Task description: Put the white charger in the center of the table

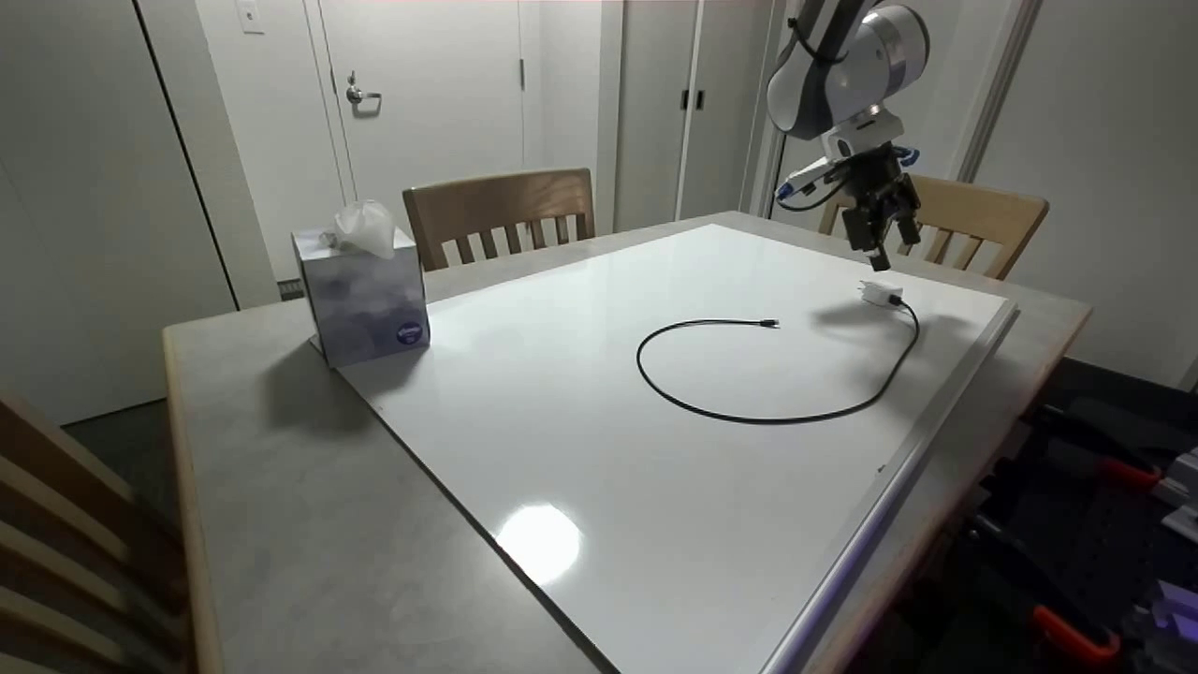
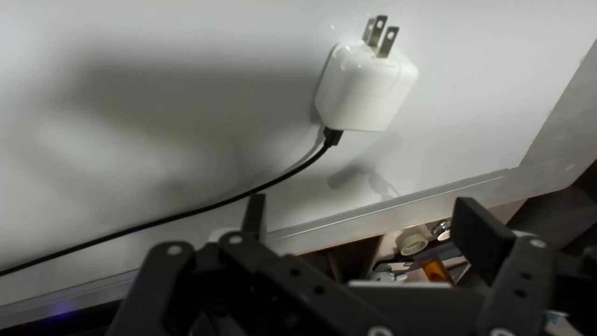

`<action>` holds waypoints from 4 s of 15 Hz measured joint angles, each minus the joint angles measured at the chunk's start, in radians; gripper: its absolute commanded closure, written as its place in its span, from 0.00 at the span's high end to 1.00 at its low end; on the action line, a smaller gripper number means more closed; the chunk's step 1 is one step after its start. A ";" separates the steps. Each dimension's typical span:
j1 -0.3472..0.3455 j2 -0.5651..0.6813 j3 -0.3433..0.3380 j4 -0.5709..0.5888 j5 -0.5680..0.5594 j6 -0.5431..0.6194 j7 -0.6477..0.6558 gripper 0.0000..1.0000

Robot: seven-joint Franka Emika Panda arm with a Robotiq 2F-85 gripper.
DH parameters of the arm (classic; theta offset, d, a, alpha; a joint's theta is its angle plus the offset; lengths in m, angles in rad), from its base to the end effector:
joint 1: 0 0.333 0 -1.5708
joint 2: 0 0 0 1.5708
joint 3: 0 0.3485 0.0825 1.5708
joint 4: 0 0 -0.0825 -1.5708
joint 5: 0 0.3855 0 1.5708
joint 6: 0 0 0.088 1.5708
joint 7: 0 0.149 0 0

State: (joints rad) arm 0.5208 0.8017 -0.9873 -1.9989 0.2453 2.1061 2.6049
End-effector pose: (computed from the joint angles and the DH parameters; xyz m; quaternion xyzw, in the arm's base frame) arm 0.5114 -0.2440 0.1828 -0.0245 -0.9607 0.1361 0.2407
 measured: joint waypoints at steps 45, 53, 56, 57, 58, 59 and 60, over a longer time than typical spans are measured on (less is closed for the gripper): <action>-0.672 -0.304 0.566 -0.244 0.005 0.500 -0.002 0.66; -0.649 -0.304 0.548 -0.243 0.013 0.477 -0.002 0.10; -0.625 -0.303 0.528 -0.243 0.009 0.477 -0.002 0.00; -0.618 -0.303 0.524 -0.242 0.000 0.477 -0.002 0.00; -0.614 -0.303 0.524 -0.240 -0.020 0.477 -0.002 0.02; -0.614 -0.303 0.527 -0.235 -0.047 0.476 -0.002 0.02; -0.614 -0.302 0.531 -0.228 -0.076 0.475 -0.003 0.02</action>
State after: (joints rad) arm -0.0931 0.4998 -0.4558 -2.2272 0.1692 2.5810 2.6023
